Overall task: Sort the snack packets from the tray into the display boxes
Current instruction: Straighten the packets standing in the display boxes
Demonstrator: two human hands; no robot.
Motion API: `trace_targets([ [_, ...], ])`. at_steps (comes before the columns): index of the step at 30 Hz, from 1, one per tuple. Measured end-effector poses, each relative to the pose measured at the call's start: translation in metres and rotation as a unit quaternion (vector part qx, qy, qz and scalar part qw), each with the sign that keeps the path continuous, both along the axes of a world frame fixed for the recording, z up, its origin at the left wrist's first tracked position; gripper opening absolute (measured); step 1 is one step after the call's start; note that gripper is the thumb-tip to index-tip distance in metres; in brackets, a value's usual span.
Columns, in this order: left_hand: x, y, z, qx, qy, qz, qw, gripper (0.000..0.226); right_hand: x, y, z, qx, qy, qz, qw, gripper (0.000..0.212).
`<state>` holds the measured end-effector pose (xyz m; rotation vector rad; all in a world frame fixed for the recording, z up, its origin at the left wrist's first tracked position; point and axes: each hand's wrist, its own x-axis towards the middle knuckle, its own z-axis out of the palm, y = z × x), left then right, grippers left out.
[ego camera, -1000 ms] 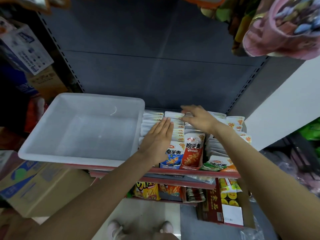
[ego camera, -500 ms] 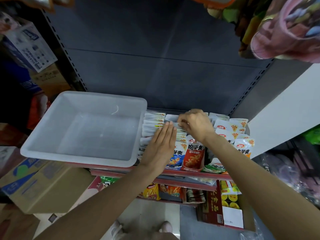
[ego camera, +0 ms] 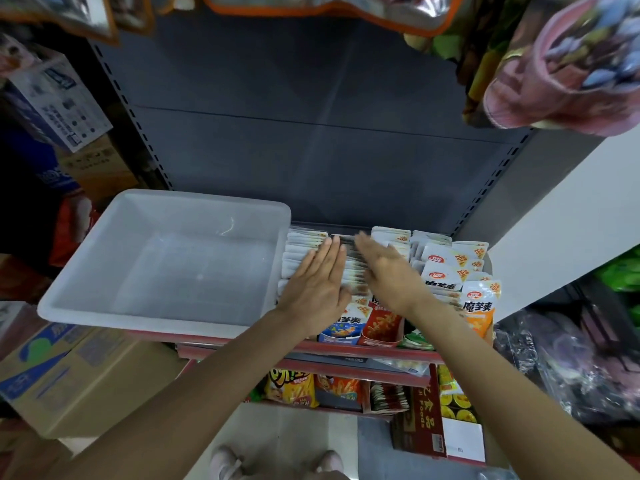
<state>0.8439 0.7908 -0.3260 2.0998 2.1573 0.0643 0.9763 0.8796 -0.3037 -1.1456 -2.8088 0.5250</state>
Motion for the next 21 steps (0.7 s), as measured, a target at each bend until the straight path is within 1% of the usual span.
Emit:
trace_targets([
  [2,0.000,-0.001,0.001,0.000,-0.003,-0.001,1.000,0.063,0.001,-0.004,-0.008,0.008,-0.058,0.036,0.998,0.069],
  [3,-0.001,-0.001,0.002,-0.004,-0.006,-0.001,1.000,0.063,0.001,-0.002,-0.008,0.007,-0.064,0.040,0.997,0.070],
  [6,-0.001,0.000,0.004,-0.010,-0.029,-0.003,1.000,0.063,0.003,0.006,0.006,-0.027,-0.036,0.031,0.999,0.063],
  [9,-0.003,0.005,0.010,0.028,-0.074,0.008,0.997,0.059,0.019,0.014,0.020,-0.025,0.031,-0.050,0.998,0.053],
  [11,-0.003,0.012,0.015,0.040,-0.085,-0.004,0.996,0.056,0.032,0.024,0.026,0.000,0.047,-0.094,0.994,0.048],
  [13,-0.002,0.022,0.019,0.023,-0.086,-0.025,0.996,0.055,0.040,0.035,0.027,0.021,0.031,-0.112,0.993,0.042],
  [15,0.000,0.032,0.019,-0.015,-0.078,-0.030,0.996,0.058,0.043,0.044,0.029,0.033,0.012,-0.117,0.992,0.037],
  [18,0.001,0.042,0.013,-0.075,-0.048,-0.027,0.996,0.065,0.042,0.046,0.031,0.051,-0.019,-0.094,0.994,0.030],
  [21,0.001,0.043,0.005,-0.069,-0.036,-0.028,0.997,0.068,0.036,0.040,0.027,0.067,-0.082,-0.051,0.993,0.030],
])
